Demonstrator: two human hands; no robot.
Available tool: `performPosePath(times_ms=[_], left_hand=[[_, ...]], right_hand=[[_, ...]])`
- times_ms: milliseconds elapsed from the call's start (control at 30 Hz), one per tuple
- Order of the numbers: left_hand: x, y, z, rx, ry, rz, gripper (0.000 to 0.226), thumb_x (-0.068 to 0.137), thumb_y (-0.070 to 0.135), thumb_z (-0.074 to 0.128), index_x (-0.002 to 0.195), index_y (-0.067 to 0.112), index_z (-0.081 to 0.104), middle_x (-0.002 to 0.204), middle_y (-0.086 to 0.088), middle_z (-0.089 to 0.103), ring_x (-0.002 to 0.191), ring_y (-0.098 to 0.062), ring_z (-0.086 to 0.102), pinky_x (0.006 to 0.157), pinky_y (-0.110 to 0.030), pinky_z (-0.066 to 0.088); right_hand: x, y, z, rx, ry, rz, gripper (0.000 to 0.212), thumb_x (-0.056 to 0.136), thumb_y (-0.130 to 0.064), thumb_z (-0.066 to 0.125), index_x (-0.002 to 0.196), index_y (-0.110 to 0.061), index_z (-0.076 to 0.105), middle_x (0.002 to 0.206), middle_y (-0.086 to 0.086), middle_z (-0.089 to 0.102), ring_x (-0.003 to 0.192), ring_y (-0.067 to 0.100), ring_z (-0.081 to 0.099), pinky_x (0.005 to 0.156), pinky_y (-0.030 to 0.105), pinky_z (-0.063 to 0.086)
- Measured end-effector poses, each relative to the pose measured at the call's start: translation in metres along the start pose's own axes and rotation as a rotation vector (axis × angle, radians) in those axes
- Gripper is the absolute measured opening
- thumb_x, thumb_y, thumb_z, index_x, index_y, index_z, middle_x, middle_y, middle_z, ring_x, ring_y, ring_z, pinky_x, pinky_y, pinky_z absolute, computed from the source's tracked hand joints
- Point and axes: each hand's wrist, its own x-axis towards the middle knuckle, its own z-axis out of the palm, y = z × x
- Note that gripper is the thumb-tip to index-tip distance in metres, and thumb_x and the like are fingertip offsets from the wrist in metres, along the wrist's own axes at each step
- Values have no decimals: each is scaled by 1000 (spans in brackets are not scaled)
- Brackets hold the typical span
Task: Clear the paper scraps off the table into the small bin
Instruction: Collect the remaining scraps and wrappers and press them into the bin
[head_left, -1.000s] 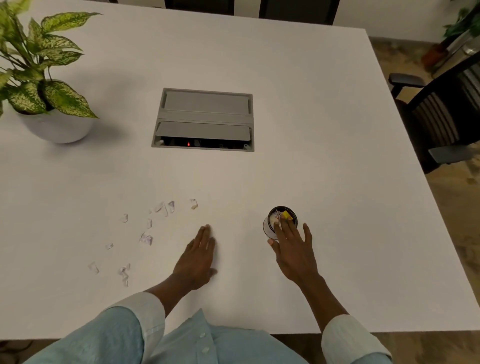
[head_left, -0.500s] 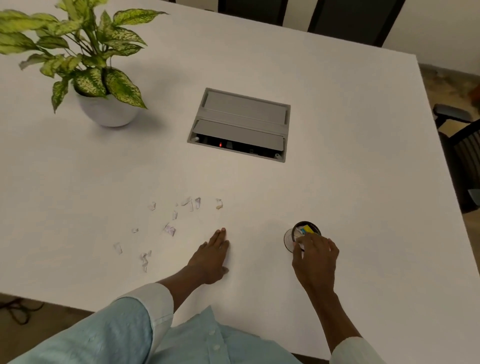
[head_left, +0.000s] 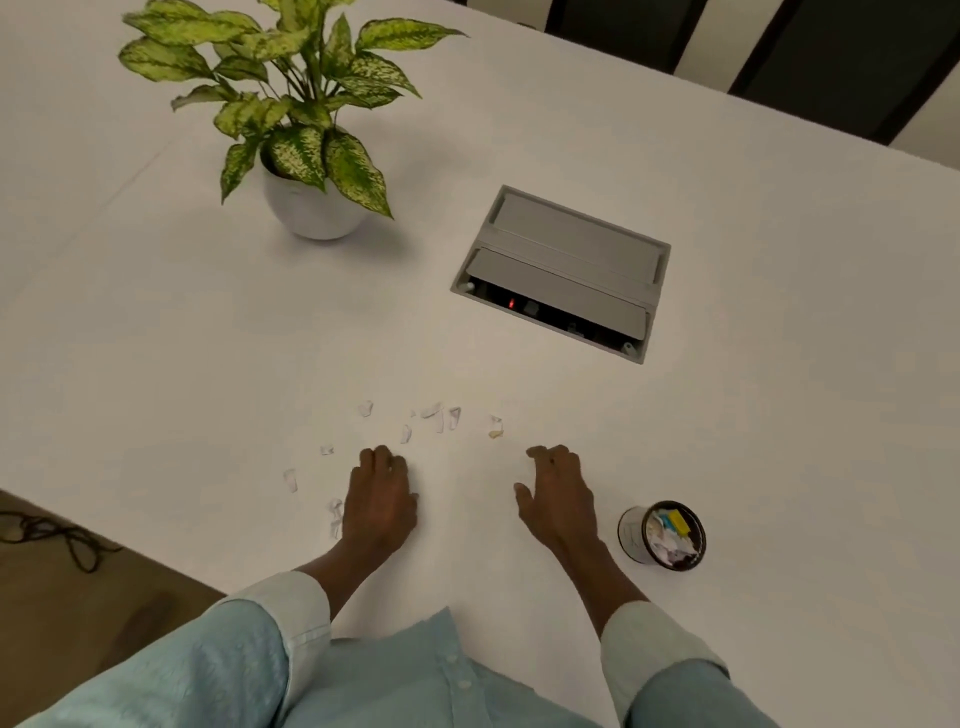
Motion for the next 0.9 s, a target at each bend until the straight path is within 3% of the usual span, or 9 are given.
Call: performPosePath(times_ms=[200,533,600,667,733,900], left_hand=[[19,-15,-1,-305,-32,-211,66,87,28,78,137,6,42,138,-14,37,130,-33,37,98,-45,51],[59,7,-9,-403,-43,-209,67,87,16,76,143,17,38,138,-6,35,124,-26,45,87,-41,57],[63,7,-6,-459,-40,-185,55,90,11,71,136,19,43,135,-5,37,120,-26,46,89,-41,57],[65,5,-4,-504,-28,-158,29,92,4,63,115,14,48,125,-7,42,113,-28,46,88,-45,56],[65,4,-1,-430,-10,-137,19,91,-1,58,93,13,45,111,-6,45,103,-27,45,78,-43,54],[63,2,3,-375,16,-92,13,90,-3,54,89,10,57,102,-7,56,95,-24,47,72,-37,46]], right_hand=[[54,-19,12,8,-141,31,63,89,-42,69,141,-21,39,133,7,43,129,27,42,92,43,53],[116,-67,24,-62,-233,-114,77,89,-46,69,151,-28,27,138,12,36,130,30,40,93,45,54],[125,-79,25,-81,-249,-185,74,91,-42,69,151,-31,28,137,11,36,128,28,41,91,44,56],[131,-90,28,-108,-263,-255,67,93,-36,69,149,-33,33,136,10,37,126,27,44,88,42,58],[132,-98,30,-151,-273,-312,57,94,-29,68,145,-30,41,135,11,37,123,26,45,85,40,59],[122,-96,37,-164,-239,-351,14,102,-12,50,115,-9,56,122,13,47,108,29,51,77,38,50]])
